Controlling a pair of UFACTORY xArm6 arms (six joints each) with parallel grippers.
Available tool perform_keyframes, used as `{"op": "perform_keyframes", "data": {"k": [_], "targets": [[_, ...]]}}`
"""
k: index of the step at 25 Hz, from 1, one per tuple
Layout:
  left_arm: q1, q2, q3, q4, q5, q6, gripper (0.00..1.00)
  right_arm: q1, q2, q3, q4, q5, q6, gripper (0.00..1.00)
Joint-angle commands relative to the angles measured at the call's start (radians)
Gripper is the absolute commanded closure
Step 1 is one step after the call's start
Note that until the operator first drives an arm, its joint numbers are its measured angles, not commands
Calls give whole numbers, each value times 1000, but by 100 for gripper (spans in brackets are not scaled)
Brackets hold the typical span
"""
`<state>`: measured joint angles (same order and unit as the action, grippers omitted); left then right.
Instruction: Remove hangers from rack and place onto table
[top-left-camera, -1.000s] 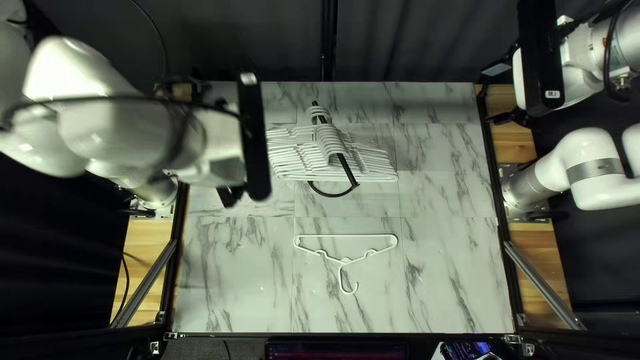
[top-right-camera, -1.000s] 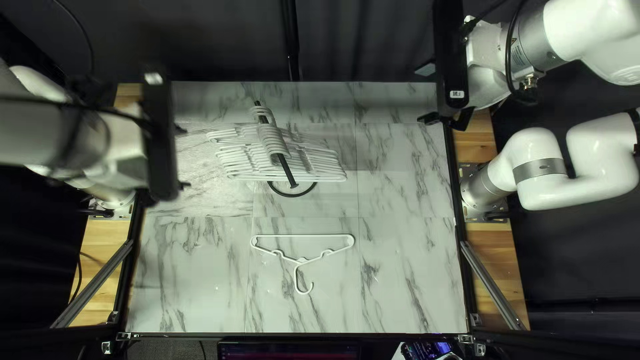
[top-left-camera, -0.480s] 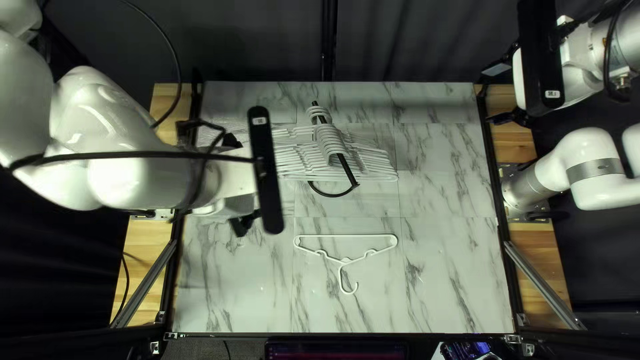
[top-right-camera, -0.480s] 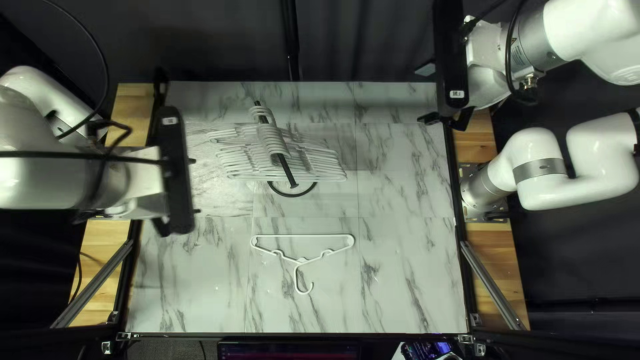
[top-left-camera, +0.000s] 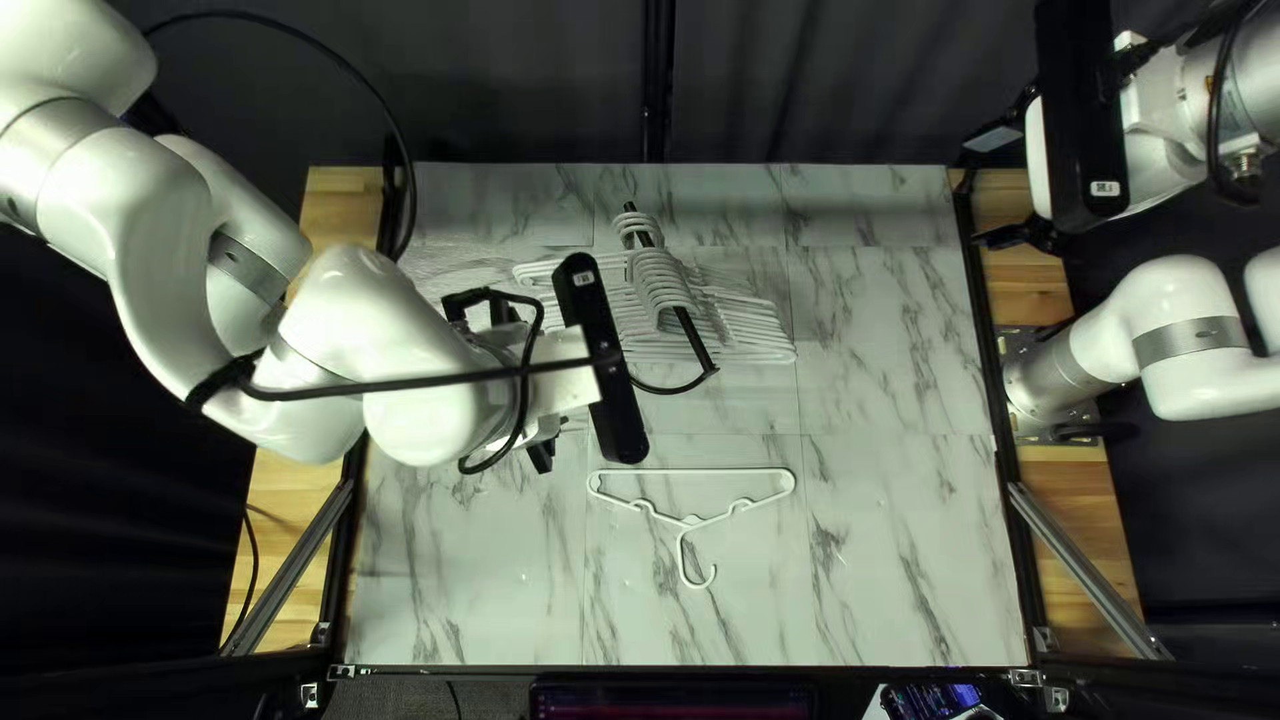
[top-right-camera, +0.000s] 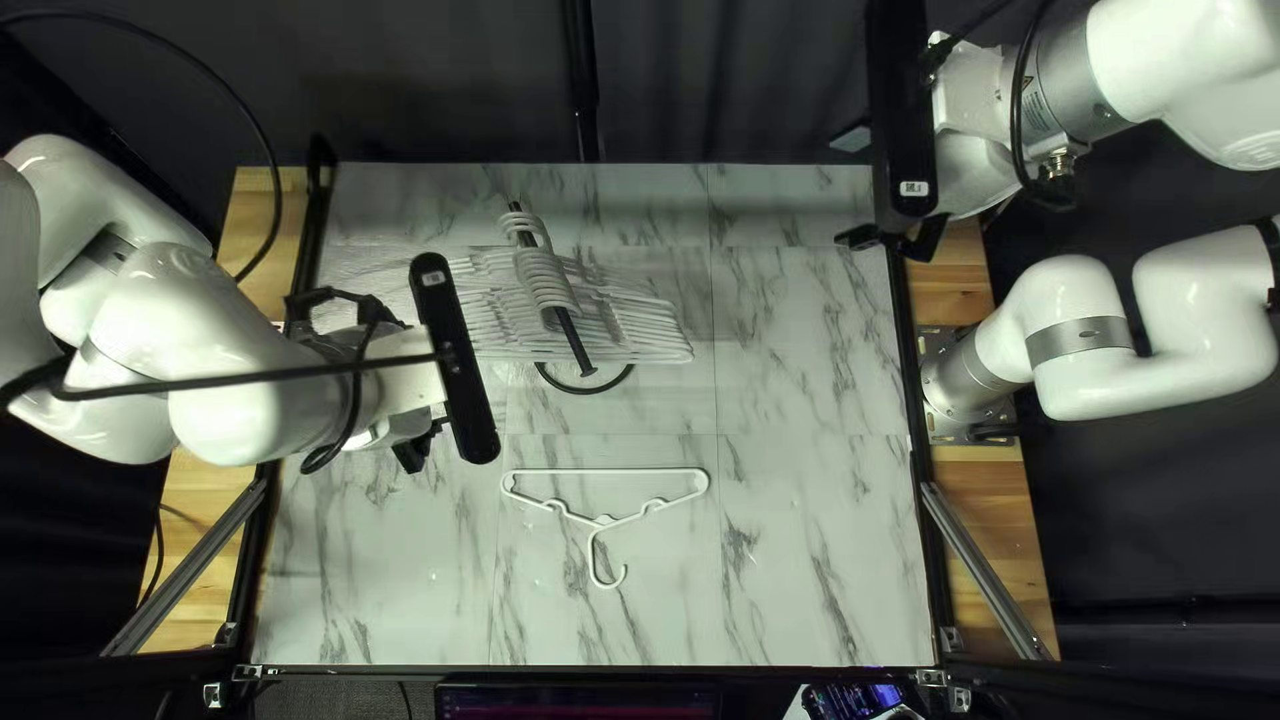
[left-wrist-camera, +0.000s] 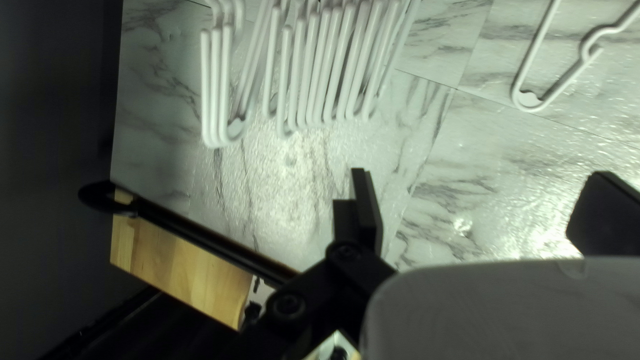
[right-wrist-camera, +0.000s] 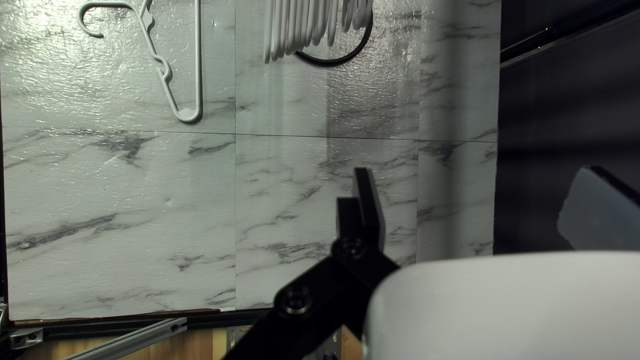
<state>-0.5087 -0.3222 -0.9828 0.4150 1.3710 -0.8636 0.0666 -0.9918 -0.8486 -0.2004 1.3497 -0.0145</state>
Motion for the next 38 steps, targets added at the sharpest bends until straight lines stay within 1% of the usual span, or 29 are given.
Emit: {"op": "perform_keyframes", "data": {"k": [1, 8, 10, 11, 15, 16, 19, 22, 31, 38], "targets": [[-20, -139, 151, 39, -145, 63, 0, 0, 0, 0, 0, 0, 0, 0], [-23, -136, 155, 37, -150, 52, 0, 0, 0, 0, 0, 0, 0, 0], [-18, -111, 160, 56, -182, 41, 0, 0, 0, 0, 0, 0, 0, 0], [-8, -101, 175, 73, -213, 34, 0, 0, 0, 0, 0, 0, 0, 0], [27, -111, 258, 135, -322, 9, 0, 0, 0, 0, 0, 0, 0, 0], [29, -119, 284, 162, -349, -5, 0, 0, 0, 0, 0, 0, 0, 0], [12, -124, 312, 218, -382, -25, 0, 0, 0, 0, 0, 0, 0, 0], [16, -112, 321, 246, -421, -16, 0, 0, 0, 0, 0, 0, 0, 0], [67, -114, 361, 250, -506, 28, 0, 0, 0, 0, 0, 0, 0, 0], [98, -123, 382, 249, -538, 42, 0, 0, 0, 0, 0, 0, 0, 0]]}}
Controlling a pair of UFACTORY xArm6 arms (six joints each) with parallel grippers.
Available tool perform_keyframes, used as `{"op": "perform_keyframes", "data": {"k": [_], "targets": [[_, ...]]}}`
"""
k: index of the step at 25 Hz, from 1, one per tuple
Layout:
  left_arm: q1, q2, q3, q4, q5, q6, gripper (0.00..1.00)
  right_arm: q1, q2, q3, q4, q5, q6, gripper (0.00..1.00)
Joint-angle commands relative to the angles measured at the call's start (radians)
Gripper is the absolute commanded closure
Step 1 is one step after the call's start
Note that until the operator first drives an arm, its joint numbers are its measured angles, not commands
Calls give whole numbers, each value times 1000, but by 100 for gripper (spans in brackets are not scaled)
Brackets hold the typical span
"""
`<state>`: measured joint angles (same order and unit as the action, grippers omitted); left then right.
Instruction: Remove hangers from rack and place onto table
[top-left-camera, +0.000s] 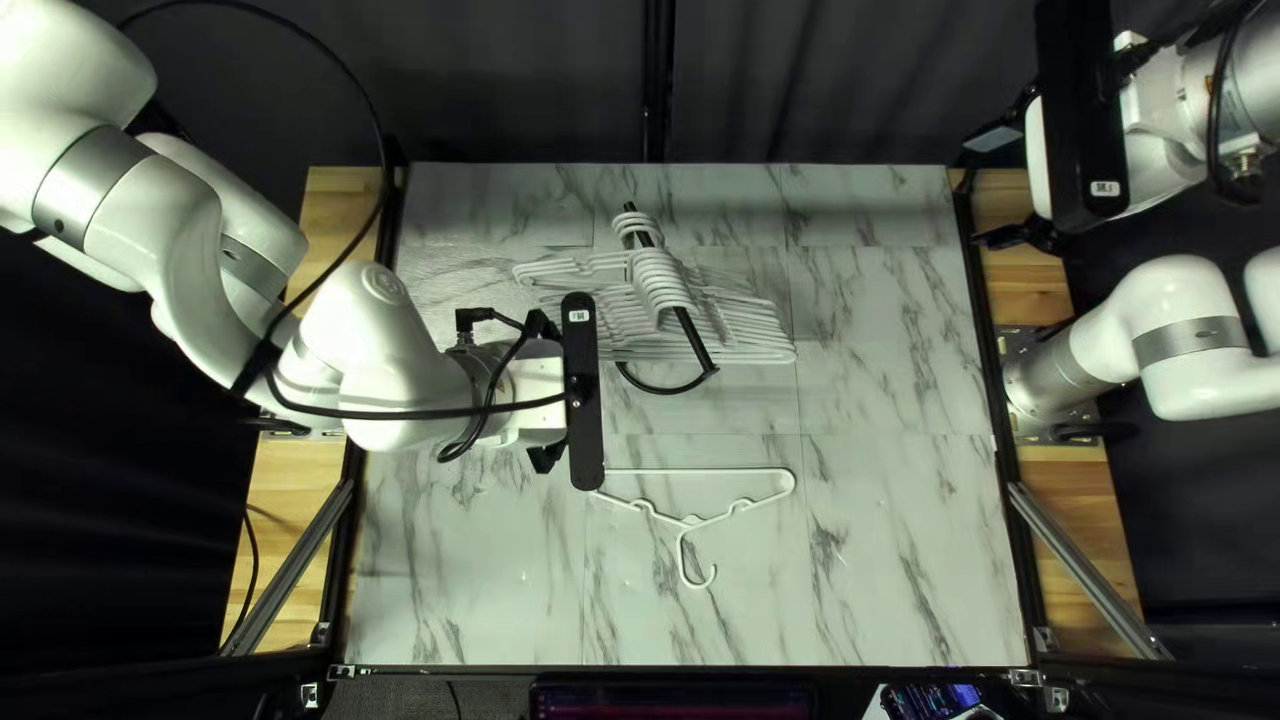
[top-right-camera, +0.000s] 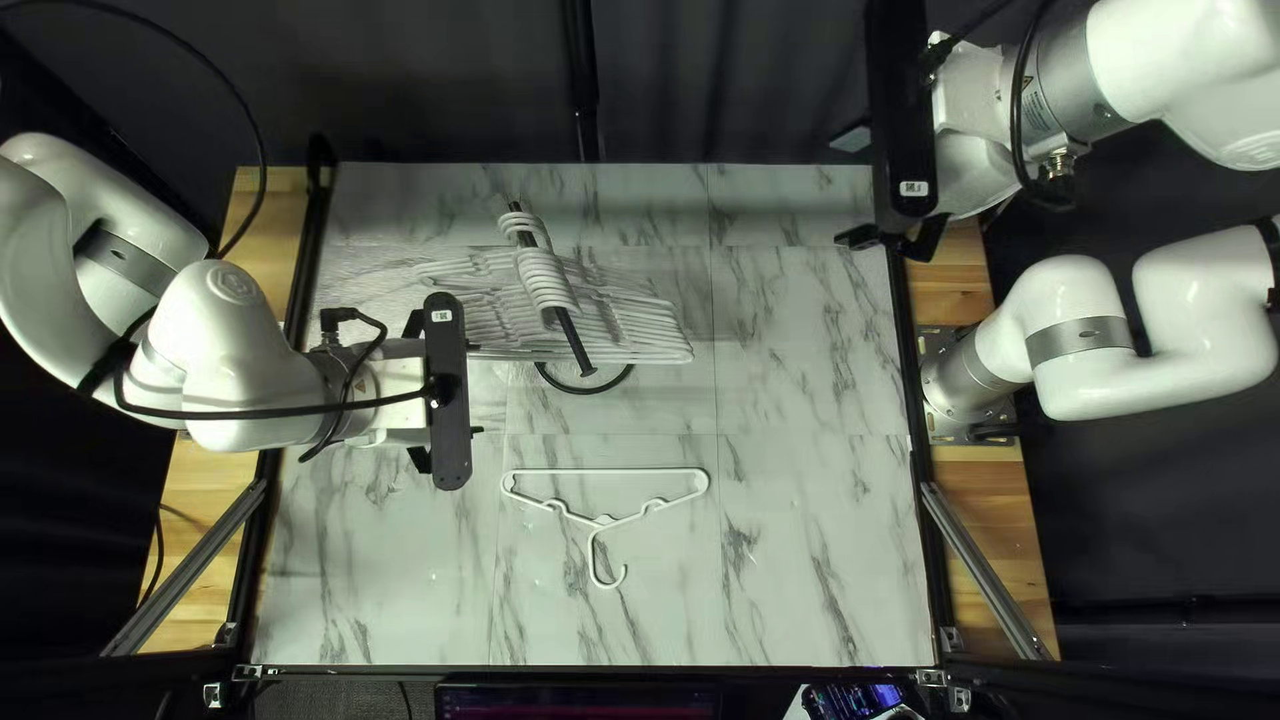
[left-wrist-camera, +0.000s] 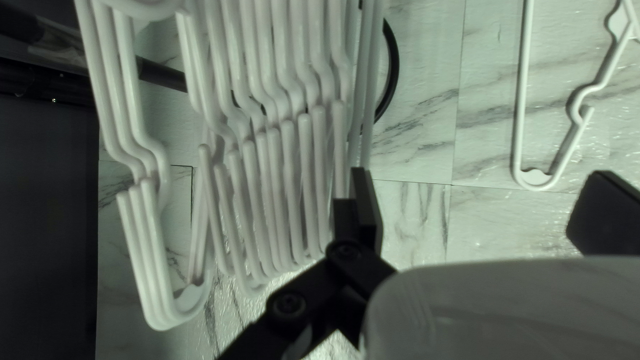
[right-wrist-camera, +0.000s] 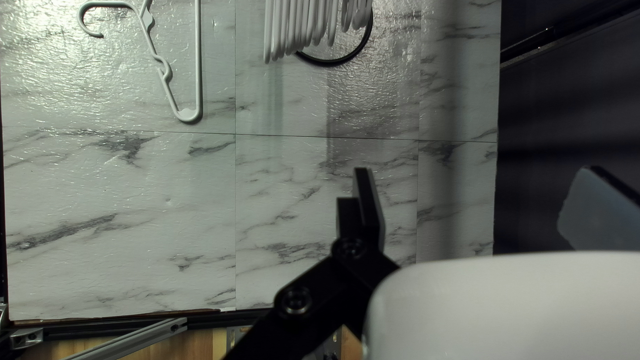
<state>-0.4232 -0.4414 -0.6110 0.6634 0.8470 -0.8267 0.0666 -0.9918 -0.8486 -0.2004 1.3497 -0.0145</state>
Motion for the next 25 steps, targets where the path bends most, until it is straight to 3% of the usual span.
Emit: {"op": "perform_keyframes", "data": {"k": [1, 25], "targets": [[21, -8, 18, 1, -23, 9, 0, 0, 0, 0, 0, 0, 0, 0], [70, 16, 48, 20, -102, -19, 0, 0, 0, 0, 0, 0, 0, 0]]}}
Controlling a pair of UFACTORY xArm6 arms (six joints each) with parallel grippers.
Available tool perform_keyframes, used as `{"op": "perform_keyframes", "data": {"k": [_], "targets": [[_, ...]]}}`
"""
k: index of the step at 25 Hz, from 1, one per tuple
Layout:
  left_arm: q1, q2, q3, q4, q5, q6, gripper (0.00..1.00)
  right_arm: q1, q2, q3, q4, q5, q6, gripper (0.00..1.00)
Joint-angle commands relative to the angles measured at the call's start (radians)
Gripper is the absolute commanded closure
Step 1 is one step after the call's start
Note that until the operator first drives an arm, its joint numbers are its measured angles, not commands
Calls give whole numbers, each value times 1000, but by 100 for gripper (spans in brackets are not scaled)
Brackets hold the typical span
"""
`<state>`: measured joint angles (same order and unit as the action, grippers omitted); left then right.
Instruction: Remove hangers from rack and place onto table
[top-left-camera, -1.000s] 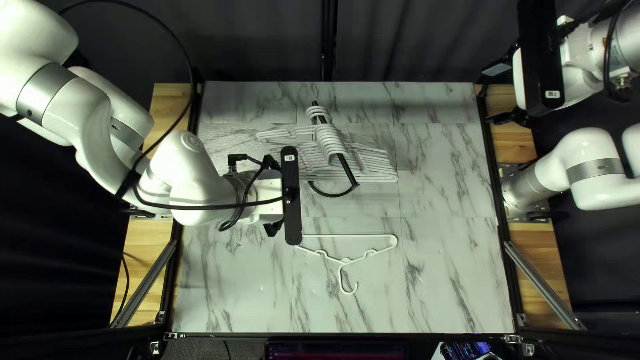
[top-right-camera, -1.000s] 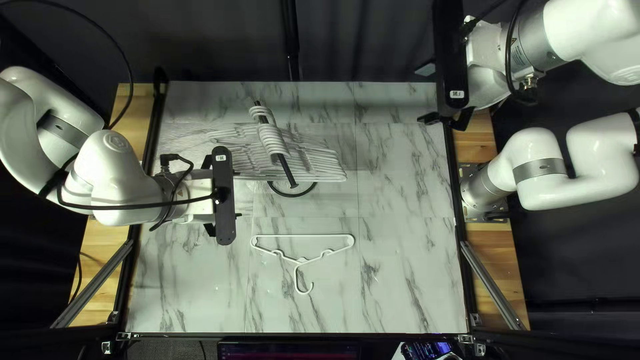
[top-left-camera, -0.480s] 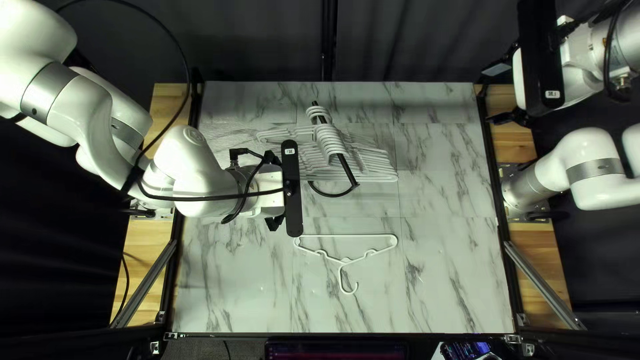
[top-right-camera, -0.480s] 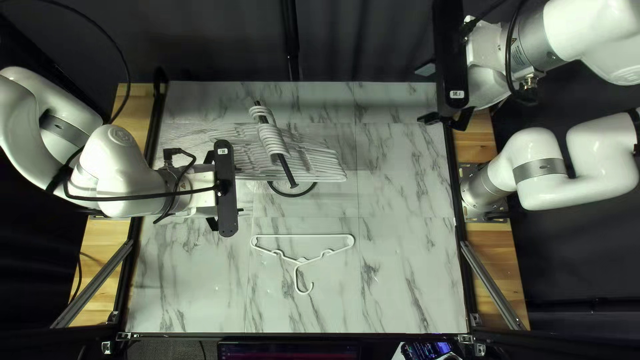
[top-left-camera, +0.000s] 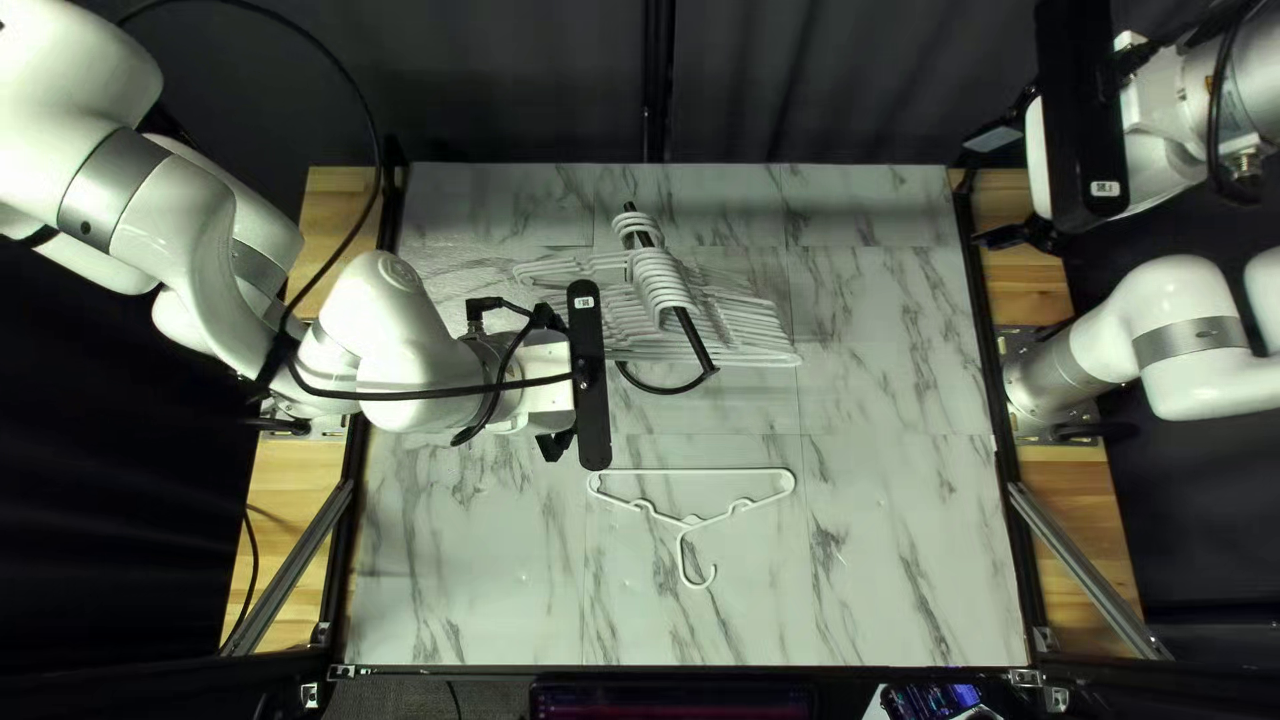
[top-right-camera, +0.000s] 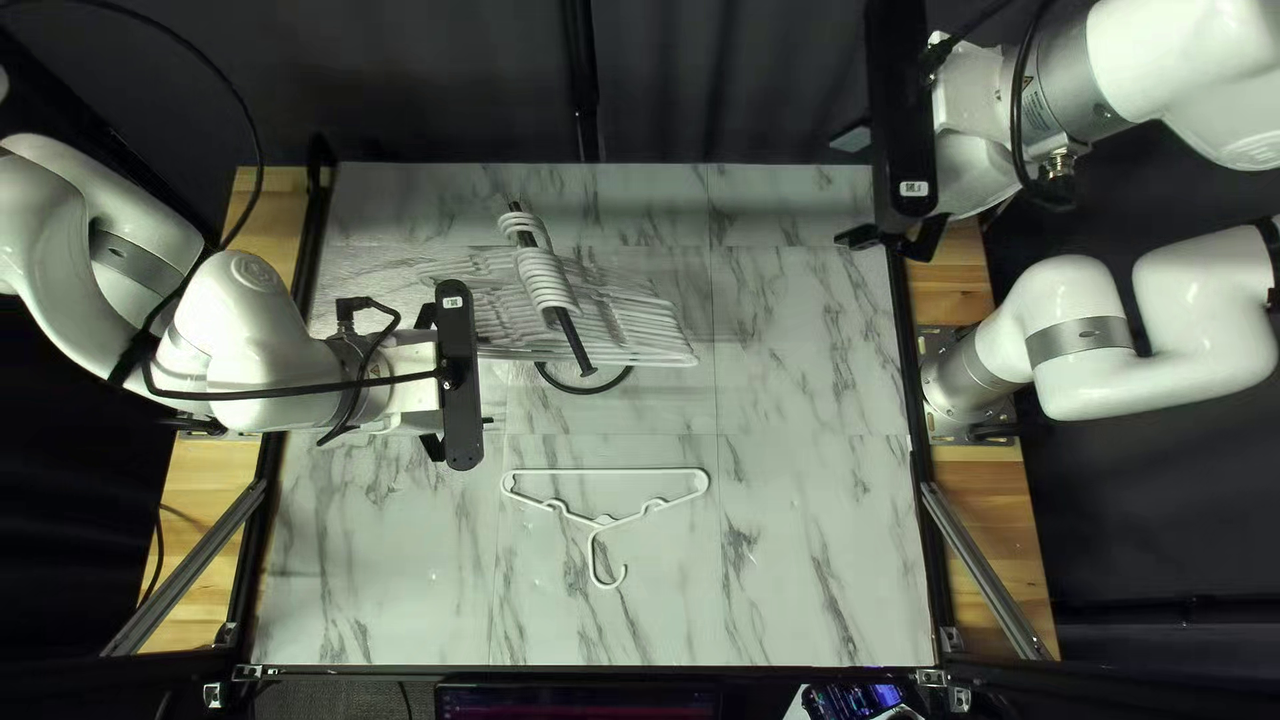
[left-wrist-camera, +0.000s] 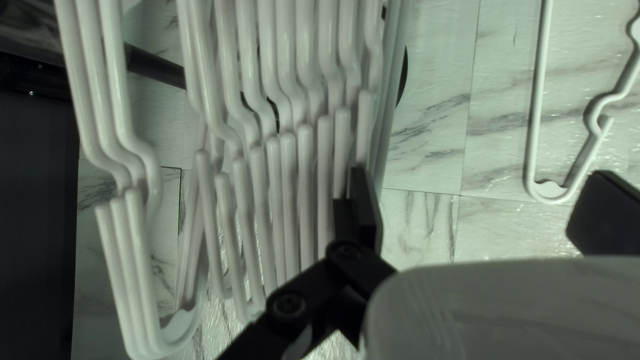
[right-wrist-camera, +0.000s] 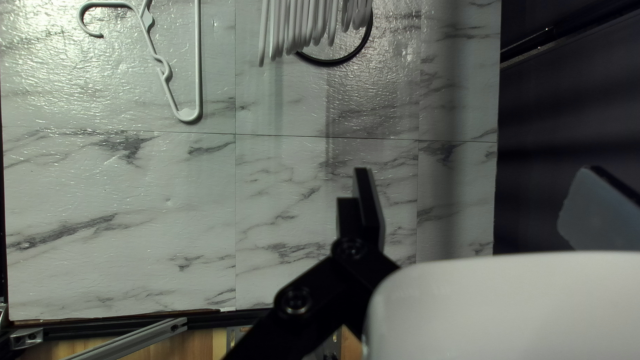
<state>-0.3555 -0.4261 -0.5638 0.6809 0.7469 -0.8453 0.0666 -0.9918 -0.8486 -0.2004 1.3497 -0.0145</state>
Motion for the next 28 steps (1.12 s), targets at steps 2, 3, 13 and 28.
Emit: {"op": "perform_keyframes", "data": {"k": [2, 3, 13, 28], "targets": [[4, -1, 0, 4, -1, 1, 0, 0, 0, 0, 0, 0, 0, 0], [6, -2, -1, 4, 1, 4, 0, 0, 0, 0, 0, 0, 0, 0], [-2, -37, -23, 0, 65, 41, 0, 0, 0, 0, 0, 0, 0, 0], [27, -16, -3, 5, 7, 41, 0, 0, 0, 0, 0, 0, 0, 0]]}}
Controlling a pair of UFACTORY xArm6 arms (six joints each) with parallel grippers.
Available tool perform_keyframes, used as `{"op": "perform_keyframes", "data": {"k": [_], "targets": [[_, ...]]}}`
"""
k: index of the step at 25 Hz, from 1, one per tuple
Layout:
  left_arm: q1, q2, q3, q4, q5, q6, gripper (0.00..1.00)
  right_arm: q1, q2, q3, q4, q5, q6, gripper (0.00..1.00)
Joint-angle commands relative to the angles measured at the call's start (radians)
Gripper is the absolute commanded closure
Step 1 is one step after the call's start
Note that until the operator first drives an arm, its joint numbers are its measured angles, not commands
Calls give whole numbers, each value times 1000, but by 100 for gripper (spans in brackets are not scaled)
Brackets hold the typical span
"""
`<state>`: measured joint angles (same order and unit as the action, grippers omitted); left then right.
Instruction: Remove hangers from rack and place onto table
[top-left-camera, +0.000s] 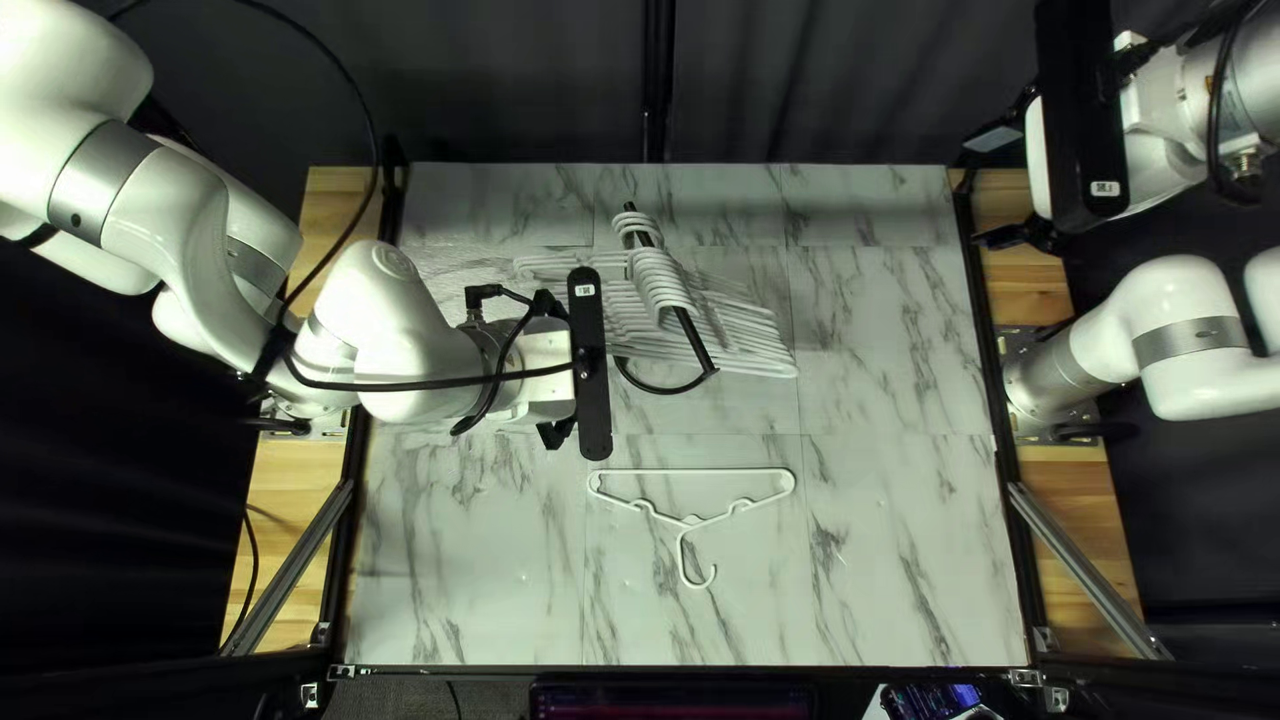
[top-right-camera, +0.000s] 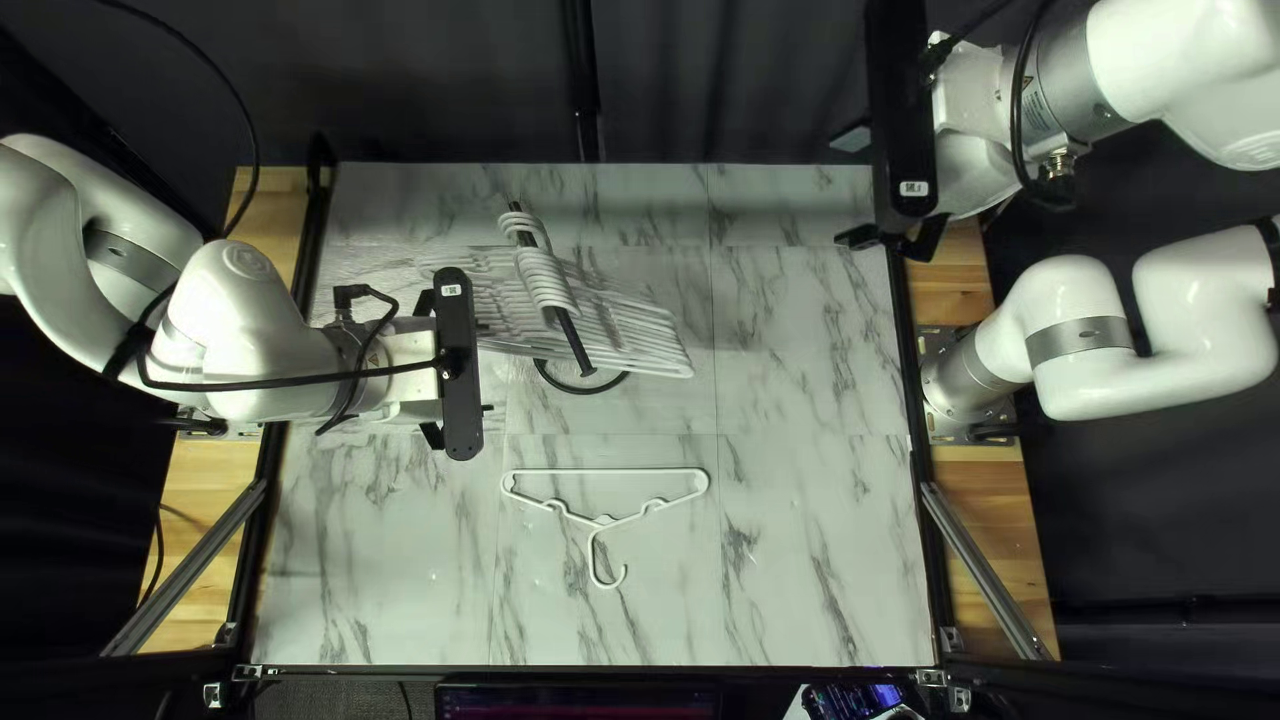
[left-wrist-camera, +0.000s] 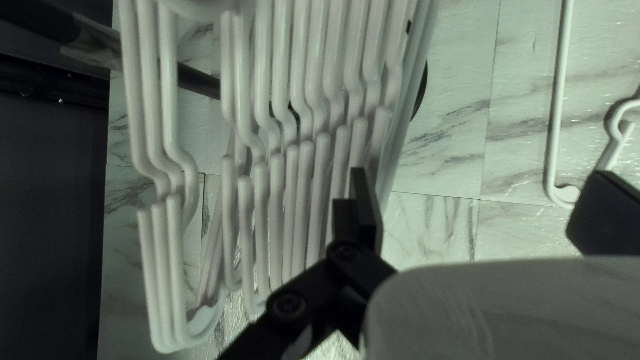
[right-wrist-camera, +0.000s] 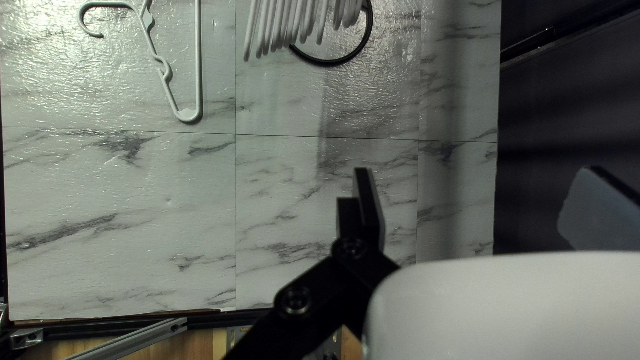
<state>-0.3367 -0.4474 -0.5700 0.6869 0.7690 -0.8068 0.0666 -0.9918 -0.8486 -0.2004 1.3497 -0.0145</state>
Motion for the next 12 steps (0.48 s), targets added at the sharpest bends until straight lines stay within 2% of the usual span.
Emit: {"op": "perform_keyframes", "data": {"k": [1, 12], "targets": [[11, 8, 4, -1, -20, 4, 0, 0, 0, 0, 0, 0, 0, 0], [23, 24, 5, 2, -48, 0, 0, 0, 0, 0, 0, 0, 0, 0]]}}
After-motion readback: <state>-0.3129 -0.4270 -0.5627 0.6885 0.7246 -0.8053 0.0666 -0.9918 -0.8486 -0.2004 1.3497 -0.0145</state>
